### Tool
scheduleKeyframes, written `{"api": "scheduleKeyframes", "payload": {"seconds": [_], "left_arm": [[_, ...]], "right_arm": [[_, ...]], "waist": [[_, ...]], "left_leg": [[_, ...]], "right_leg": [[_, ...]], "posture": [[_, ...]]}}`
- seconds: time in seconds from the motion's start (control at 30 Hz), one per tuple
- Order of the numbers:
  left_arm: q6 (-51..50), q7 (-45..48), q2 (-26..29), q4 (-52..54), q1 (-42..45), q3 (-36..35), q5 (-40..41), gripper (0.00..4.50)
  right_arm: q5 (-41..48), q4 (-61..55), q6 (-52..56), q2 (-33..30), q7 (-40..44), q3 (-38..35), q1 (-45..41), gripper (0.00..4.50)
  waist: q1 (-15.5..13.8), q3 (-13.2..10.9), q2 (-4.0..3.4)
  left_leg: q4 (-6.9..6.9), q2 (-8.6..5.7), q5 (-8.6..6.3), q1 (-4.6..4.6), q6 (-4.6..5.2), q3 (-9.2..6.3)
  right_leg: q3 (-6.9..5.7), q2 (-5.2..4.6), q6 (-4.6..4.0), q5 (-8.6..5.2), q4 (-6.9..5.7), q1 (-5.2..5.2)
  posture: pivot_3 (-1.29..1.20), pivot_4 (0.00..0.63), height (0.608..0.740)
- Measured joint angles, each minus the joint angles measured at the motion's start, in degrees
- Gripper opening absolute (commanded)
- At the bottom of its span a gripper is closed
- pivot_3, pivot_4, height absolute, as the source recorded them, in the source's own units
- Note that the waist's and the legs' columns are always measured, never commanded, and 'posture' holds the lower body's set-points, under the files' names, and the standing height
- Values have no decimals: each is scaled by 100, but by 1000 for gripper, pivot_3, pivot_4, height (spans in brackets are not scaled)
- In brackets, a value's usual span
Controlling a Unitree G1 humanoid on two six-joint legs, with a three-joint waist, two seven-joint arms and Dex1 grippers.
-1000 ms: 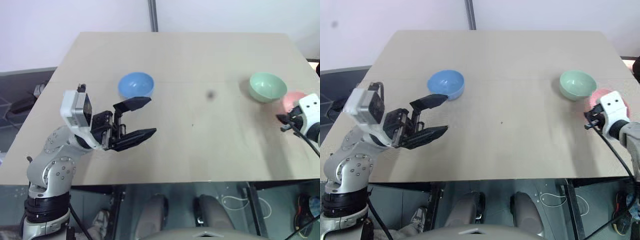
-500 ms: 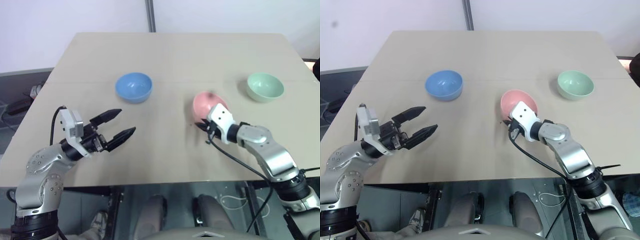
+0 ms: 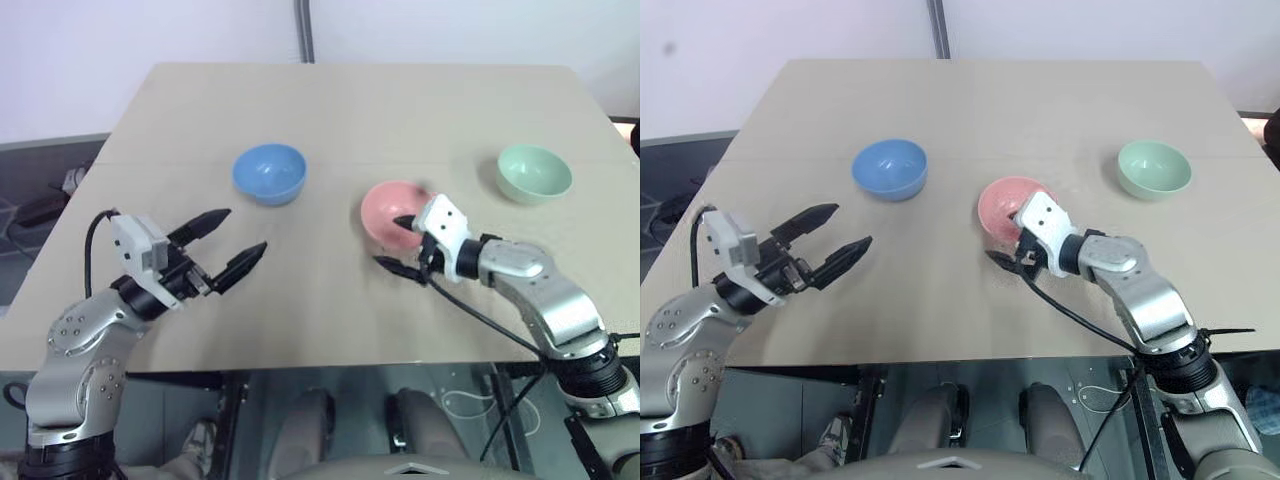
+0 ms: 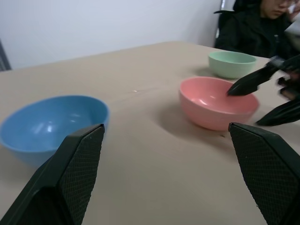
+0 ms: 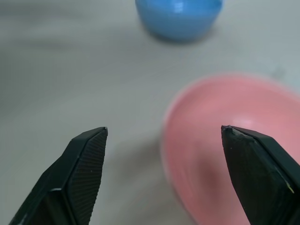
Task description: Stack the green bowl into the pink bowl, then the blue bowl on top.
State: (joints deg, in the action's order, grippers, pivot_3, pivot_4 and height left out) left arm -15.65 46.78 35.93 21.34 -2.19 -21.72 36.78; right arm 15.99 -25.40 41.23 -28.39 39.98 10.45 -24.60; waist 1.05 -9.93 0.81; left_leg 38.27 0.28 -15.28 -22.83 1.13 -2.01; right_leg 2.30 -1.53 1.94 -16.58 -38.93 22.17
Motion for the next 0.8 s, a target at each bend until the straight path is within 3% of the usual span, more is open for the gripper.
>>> {"api": "scheduleKeyframes", "payload": {"seconds": [0.1, 0.33, 0.7, 0.8], "left_arm": [[9, -84, 1, -15, 254, 232, -260, 4500], [22, -352, 223, -322, 794, 572, -980, 4500], [-200, -459, 251, -313, 1230, 871, -1087, 4500], [-437, -254, 221, -253, 1267, 819, -599, 4500]], "right_arm": [[350, -220, 99, 138, -104, -421, -154, 4252], [165, 189, -220, 64, -532, -860, -164, 4252], [-126, 766, -955, -140, -664, -1099, -78, 4252], [-421, 1304, -1089, -317, -821, -1105, -52, 4252]], "waist": [[-20, 0, 0], [-27, 0, -1], [-20, 0, 0], [-23, -1, -1]], "left_leg": [[0, -1, 0, 0, 0, 0], [-1, -7, 0, -1, 0, 3], [-2, -7, 0, -8, 0, 7], [-1, -7, 1, -8, 0, 9]], "right_leg": [[-2, 0, 0, 0, 0, 0], [-1, 0, 0, 0, 0, 1], [2, 0, 1, 0, -1, 8], [2, 0, 1, 0, -3, 9]], "posture": [[0, 150, 740], [0, 150, 740], [0, 150, 740], [0, 150, 740]]}}
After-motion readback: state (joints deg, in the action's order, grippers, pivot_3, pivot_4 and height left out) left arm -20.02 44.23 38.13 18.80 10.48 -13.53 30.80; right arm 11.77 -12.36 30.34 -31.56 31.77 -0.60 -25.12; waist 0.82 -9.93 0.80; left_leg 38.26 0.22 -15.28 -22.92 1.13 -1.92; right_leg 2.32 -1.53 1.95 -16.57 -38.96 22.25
